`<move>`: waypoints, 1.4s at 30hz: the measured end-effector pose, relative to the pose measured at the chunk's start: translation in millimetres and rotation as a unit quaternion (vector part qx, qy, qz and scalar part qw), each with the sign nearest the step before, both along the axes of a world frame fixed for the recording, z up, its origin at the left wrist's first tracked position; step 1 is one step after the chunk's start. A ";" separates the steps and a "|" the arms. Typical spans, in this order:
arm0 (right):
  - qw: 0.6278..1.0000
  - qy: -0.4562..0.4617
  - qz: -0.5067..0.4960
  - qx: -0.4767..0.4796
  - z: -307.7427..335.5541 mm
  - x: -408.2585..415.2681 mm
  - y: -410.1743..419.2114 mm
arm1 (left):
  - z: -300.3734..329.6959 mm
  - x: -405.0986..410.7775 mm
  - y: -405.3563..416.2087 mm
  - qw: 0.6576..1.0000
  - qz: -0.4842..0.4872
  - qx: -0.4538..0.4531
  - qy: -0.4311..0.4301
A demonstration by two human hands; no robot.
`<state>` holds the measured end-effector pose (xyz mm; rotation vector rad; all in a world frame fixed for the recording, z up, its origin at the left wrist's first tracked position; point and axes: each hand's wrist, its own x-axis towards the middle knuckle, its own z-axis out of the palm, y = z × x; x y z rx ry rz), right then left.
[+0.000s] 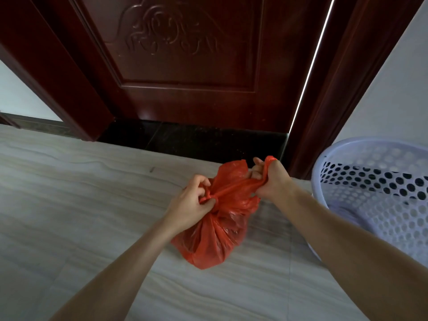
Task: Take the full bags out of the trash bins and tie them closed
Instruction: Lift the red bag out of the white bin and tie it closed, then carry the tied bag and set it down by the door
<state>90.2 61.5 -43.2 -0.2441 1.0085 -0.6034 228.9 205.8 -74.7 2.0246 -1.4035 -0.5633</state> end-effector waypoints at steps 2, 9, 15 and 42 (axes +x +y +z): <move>0.999 0.047 -0.010 0.004 -3.7 0.4 -1.6 | 2.6 -1.1 9.8 1.000 -0.014 0.000 0.004; 0.992 0.121 -0.014 -0.025 -15.4 9.5 -3.3 | -3.0 6.6 49.1 0.975 -0.028 -0.083 -0.206; 0.986 0.160 -0.020 -0.045 -18.6 11.1 -12.8 | -21.3 29.2 64.7 0.903 -0.044 -0.156 -0.397; 0.714 0.333 0.520 -0.329 230.7 50.3 133.1 | 227.6 -25.2 142.5 0.928 0.254 0.272 0.018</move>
